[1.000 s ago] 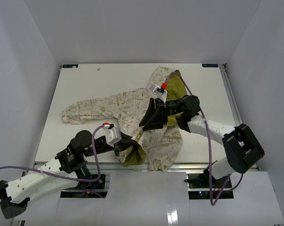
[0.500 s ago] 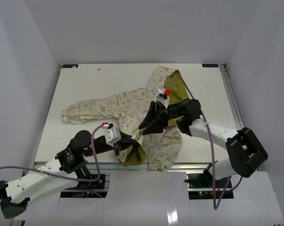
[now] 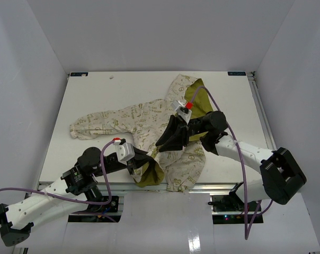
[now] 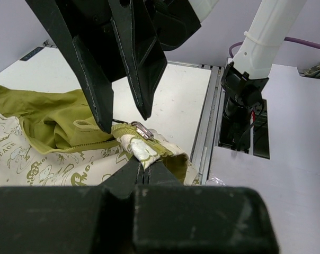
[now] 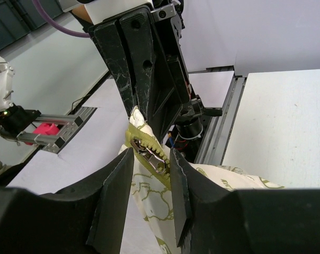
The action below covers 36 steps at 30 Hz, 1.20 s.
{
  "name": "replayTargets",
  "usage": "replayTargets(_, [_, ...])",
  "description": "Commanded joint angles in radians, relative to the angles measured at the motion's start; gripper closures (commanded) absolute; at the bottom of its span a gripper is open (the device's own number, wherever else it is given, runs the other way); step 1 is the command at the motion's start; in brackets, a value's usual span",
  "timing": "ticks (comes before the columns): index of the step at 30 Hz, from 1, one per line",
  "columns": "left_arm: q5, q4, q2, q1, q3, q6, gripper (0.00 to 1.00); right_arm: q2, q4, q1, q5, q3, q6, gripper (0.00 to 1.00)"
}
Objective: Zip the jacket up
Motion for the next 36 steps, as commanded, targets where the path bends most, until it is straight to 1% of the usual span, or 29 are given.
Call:
replayTargets(1, [0.0, 0.037, -0.02, -0.004, 0.031, 0.009, 1.0, -0.045, -0.069, 0.006, 0.03, -0.001, -0.063, 0.6])
replayTargets(5, [-0.001, 0.037, -0.021, -0.004, 0.029, 0.009, 1.0, -0.046, -0.101, 0.01, 0.037, 0.002, -0.077, 0.6])
replayTargets(8, [-0.005, 0.038, -0.019, -0.004, 0.029, 0.011, 1.0, -0.048, -0.162, 0.012, 0.053, 0.01, -0.111, 0.6])
replayTargets(13, [-0.013, 0.031, -0.02, -0.004, 0.028, 0.013, 1.0, -0.061, -0.169, 0.014, 0.067, 0.006, -0.122, 0.61])
replayTargets(21, [-0.015, 0.029, -0.015, -0.004, 0.026, 0.015, 1.0, -0.081, -0.175, 0.015, 0.072, 0.01, -0.12, 0.68])
replayTargets(25, [-0.021, 0.028, -0.005, -0.004, 0.028, 0.017, 1.0, -0.086, -0.181, 0.015, 0.073, 0.014, -0.123, 0.76])
replayTargets(27, [-0.023, 0.028, -0.003, -0.004, 0.028, 0.017, 1.0, -0.088, -0.181, 0.016, 0.072, 0.015, -0.123, 0.78])
replayTargets(34, [-0.036, 0.028, 0.003, -0.004, 0.031, 0.017, 1.0, -0.094, -0.16, 0.021, 0.061, 0.009, -0.11, 0.81])
replayTargets(36, [-0.037, 0.028, 0.005, -0.004, 0.032, 0.018, 1.0, -0.098, -0.157, 0.022, 0.057, 0.01, -0.109, 0.84])
